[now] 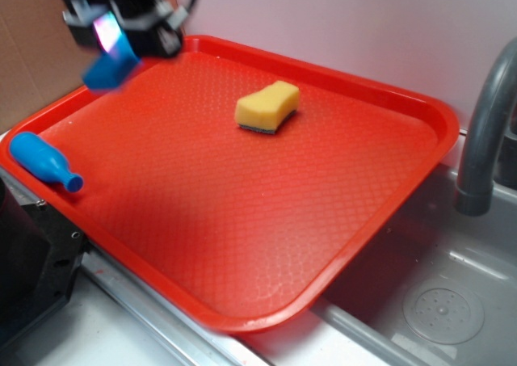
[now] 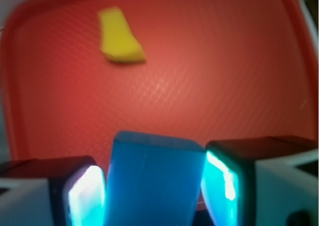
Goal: Grab the blue block.
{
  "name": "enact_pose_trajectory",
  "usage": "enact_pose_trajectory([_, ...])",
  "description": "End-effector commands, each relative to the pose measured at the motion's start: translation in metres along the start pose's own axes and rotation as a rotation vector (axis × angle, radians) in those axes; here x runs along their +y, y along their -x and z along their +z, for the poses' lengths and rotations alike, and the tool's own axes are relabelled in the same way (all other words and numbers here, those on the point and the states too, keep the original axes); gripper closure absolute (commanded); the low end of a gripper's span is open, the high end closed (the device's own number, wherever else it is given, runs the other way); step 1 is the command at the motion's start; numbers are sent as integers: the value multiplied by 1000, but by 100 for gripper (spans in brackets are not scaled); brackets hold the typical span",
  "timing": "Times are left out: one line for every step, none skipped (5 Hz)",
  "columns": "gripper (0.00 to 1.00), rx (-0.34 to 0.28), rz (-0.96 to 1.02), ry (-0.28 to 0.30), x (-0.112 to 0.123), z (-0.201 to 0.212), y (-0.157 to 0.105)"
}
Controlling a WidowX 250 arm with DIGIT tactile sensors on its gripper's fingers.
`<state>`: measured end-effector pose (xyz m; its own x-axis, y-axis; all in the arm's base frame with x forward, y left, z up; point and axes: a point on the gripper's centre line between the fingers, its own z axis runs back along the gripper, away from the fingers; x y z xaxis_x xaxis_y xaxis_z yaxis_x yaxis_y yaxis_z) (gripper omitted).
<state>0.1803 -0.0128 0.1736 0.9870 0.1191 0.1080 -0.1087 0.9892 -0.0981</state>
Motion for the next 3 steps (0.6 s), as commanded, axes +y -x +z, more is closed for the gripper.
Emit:
enact_pose_trajectory([100, -136, -138, 55, 9, 81, -31])
enact_pose_trajectory([100, -121, -63, 16, 10, 65, -36])
enact_pose_trajectory([100, -101, -52, -16, 6, 53, -38])
